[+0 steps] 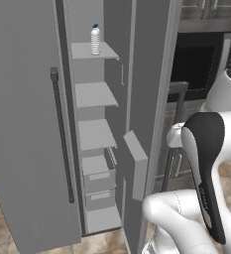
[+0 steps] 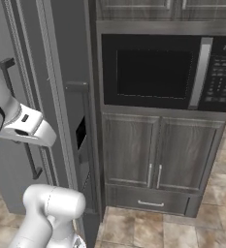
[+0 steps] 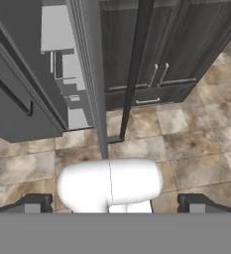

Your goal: Take the bottled waters from the counter and place them in the freezer to freeze. Close the freezer door after placing the bottles.

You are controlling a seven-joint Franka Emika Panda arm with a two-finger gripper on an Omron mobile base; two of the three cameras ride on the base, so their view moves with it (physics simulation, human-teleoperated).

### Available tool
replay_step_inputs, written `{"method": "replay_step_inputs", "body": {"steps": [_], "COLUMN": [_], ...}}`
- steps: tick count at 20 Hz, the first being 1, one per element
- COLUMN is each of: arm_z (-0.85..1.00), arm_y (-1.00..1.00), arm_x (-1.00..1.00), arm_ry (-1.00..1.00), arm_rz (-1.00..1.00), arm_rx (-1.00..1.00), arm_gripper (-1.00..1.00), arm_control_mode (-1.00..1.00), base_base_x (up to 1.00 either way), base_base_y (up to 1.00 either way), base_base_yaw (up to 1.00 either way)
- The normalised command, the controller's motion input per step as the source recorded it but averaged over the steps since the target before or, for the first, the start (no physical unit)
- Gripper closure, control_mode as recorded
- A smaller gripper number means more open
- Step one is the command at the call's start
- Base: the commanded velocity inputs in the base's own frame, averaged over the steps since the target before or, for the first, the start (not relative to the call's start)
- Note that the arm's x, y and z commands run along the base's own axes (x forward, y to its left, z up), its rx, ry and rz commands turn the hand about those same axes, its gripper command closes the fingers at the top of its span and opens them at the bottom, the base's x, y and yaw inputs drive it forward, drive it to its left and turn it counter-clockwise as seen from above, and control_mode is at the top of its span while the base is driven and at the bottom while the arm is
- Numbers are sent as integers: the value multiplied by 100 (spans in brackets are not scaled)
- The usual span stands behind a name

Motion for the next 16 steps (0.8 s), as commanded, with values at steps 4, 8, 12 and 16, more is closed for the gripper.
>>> {"method": "replay_step_inputs", "body": {"steps": [4, 8, 12, 16], "arm_z": [0, 0, 0, 0], "arm_y": [0, 0, 0, 0], "arm_x": [0, 0, 0, 0], "arm_ry": [0, 0, 0, 0], "arm_rz": [0, 0, 0, 0], "arm_rx": [0, 0, 0, 0], "arm_gripper": [-100, -100, -100, -100], "arm_control_mode": [100, 100, 100, 100], "base_base_x": [11, 3, 0, 0], "base_base_y": [-19, 0, 0, 0], "base_base_yaw": [0, 0, 0, 0]}}
